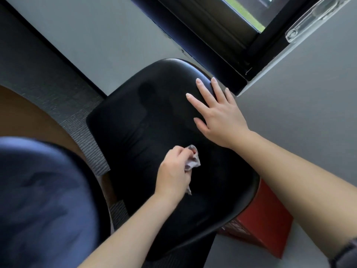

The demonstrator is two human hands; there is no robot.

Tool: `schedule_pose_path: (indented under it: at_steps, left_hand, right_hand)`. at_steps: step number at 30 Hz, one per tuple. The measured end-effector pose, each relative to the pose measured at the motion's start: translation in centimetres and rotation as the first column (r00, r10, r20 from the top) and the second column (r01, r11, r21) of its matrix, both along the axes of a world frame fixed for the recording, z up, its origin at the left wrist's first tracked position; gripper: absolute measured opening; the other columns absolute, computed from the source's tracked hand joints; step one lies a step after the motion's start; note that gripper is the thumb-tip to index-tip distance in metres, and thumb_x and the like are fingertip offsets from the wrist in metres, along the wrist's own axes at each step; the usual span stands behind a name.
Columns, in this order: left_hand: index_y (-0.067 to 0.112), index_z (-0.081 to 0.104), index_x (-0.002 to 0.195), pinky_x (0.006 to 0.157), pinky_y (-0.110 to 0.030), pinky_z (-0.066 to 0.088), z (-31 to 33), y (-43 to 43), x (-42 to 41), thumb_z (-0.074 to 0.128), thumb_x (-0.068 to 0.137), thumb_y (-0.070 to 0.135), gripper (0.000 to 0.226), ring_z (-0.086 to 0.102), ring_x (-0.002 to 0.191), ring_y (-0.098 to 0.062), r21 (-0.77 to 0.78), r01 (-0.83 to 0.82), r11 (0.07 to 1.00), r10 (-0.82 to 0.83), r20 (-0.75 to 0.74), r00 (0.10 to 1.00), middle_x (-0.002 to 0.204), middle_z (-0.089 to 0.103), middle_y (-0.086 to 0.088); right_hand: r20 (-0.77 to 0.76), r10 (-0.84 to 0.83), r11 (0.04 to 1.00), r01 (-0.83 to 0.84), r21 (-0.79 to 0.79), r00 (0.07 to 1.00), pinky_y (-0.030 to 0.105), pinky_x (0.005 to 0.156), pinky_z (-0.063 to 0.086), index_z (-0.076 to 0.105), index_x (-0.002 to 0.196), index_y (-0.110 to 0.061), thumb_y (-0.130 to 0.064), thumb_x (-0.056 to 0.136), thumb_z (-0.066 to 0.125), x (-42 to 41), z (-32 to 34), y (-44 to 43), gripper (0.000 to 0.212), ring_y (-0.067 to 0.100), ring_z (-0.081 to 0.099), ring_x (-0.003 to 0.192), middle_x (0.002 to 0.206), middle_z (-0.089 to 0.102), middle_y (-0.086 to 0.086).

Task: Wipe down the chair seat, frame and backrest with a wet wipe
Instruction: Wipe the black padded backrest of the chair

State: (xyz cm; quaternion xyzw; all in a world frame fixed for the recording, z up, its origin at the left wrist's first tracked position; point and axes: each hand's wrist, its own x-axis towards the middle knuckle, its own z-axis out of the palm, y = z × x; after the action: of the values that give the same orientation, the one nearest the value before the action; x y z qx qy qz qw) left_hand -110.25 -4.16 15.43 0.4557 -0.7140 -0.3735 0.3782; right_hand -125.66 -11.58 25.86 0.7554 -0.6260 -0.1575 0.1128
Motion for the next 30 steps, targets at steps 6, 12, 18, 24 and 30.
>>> schedule_pose_path:
  at_steps: [6, 12, 18, 24, 30]
  left_hand:
    - [0.016, 0.066, 0.098, 0.065, -0.018, 0.047, 0.2, 3.8, 0.3, 0.068, 0.079, -0.004, 0.027, 0.053, 0.079, -0.009, 0.035, 0.093, 0.995, -0.094, 0.018, 0.995, 0.091, 0.056, 0.009]
    - [0.016, 0.064, 0.097, 0.058, -0.029, 0.051, -1.1, 7.9, 1.5, 0.072, 0.072, -0.005, 0.033, 0.052, 0.078, -0.011, -0.035, 0.244, 0.969, -0.239, 0.11, 0.965, 0.091, 0.055, 0.007]
    - [0.018, 0.063, 0.091, 0.064, -0.029, 0.049, -1.7, 8.5, 3.7, 0.066, 0.08, 0.002, 0.019, 0.05, 0.08, -0.008, 0.024, 0.215, 0.976, -0.217, 0.056, 0.975, 0.089, 0.05, 0.01]
    - [0.013, 0.066, 0.1, 0.066, -0.031, 0.05, 1.4, 5.3, -0.4, 0.057, 0.088, 0.011, 0.015, 0.053, 0.085, -0.016, -0.1, 0.07, 0.993, -0.073, -0.027, 0.997, 0.095, 0.055, 0.003]
    - [0.01, 0.064, 0.089, 0.048, -0.029, 0.048, -4.3, 10.6, 3.7, 0.053, 0.085, 0.003, 0.014, 0.05, 0.083, -0.016, -0.261, 0.407, 0.875, -0.353, 0.231, 0.907, 0.094, 0.055, 0.005]
  right_hand:
    - [-0.062, 0.033, 0.999, -0.032, 0.017, 0.998, 0.061, 0.114, 0.016, 0.032, 0.149, -0.029, -0.046, 0.094, 0.028, -0.8, -0.3, 6.5, 0.058, 0.034, 0.003, 0.148, 0.161, 0.011, 0.004]
    - [-0.007, 0.018, 0.999, -0.019, -0.03, 1.0, 0.063, 0.113, 0.016, 0.04, 0.145, -0.026, -0.04, 0.093, 0.039, -1.0, -0.8, 12.8, 0.054, 0.034, 0.007, 0.148, 0.16, 0.018, 0.004]
    - [0.015, 0.047, 0.994, -0.045, -0.103, 0.999, 0.063, 0.113, 0.013, 0.048, 0.14, -0.026, -0.034, 0.094, 0.043, -0.5, -1.9, 15.0, 0.047, 0.033, 0.012, 0.147, 0.158, 0.025, 0.003]
    - [0.253, 0.131, 0.97, -0.072, -0.232, 0.959, 0.057, 0.116, 0.015, 0.061, 0.128, -0.014, -0.011, 0.086, 0.044, -1.5, -2.1, 15.2, 0.046, 0.03, 0.027, 0.144, 0.149, 0.043, 0.004]
    - [0.294, 0.17, 0.946, -0.073, -0.316, 0.941, 0.056, 0.115, 0.019, 0.066, 0.122, -0.013, -0.005, 0.083, 0.046, -1.6, -2.7, 15.3, 0.044, 0.029, 0.036, 0.139, 0.143, 0.05, 0.004]
